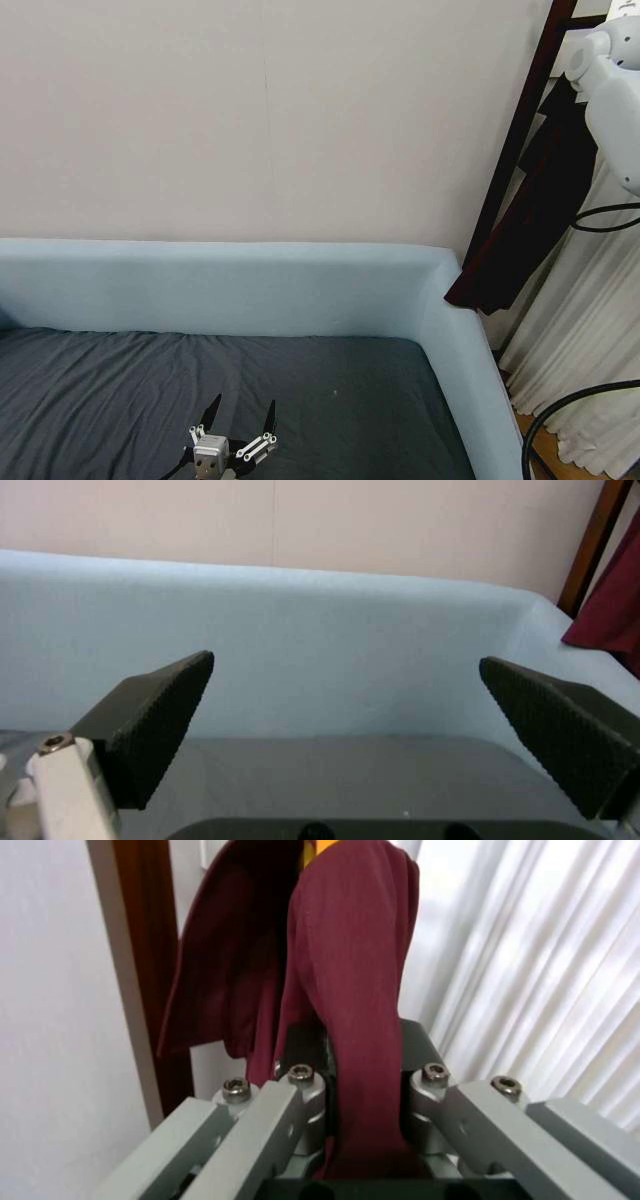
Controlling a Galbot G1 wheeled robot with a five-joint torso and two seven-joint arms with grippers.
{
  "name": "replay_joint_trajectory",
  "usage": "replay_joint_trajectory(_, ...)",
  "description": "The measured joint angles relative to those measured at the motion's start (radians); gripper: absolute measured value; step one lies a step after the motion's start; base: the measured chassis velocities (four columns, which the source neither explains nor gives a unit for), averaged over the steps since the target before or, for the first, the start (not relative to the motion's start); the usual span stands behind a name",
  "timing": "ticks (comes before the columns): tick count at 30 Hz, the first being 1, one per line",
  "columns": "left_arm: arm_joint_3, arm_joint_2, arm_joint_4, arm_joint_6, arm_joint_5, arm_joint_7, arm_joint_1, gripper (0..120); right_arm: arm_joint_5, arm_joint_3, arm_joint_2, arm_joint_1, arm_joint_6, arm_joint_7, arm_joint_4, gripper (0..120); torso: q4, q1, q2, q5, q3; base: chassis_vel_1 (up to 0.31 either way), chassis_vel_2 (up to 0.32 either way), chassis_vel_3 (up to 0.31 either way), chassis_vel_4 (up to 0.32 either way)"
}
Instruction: Pick up the clothes from the sofa and hang them on the clothes hanger.
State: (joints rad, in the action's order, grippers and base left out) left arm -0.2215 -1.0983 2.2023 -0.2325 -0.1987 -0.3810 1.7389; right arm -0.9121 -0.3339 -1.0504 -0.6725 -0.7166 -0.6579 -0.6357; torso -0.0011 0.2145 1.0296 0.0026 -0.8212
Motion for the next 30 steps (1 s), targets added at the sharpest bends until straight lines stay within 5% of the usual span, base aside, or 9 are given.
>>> replay_joint_trajectory(11,0.000,0.000,0.000,0.000,0.000,0.000,0.000,100,-0.039,-0.039,0.027,0.018,-0.014,-0.013,-0.051,11,-0.0006,0.000,0.000,0.0001,0.000,0.000,0.000,0.000,0.000)
replay_joint_trajectory(19,0.000,0.000,0.000,0.000,0.000,0.000,0.000,100,0.030,-0.050,0.085,0.066,-0.011,0.027,-0.199,41,0.0001,0.000,0.000,-0.0004,0.000,0.000,0.000,0.000,0.000)
replay_joint_trajectory(30,0.000,0.000,0.000,0.000,0.000,0.000,0.000,100,0.082,0.062,0.296,0.242,-0.015,0.061,-0.707,84,-0.0004,0.000,0.000,0.0000,0.000,0.000,0.000,0.000,0.000)
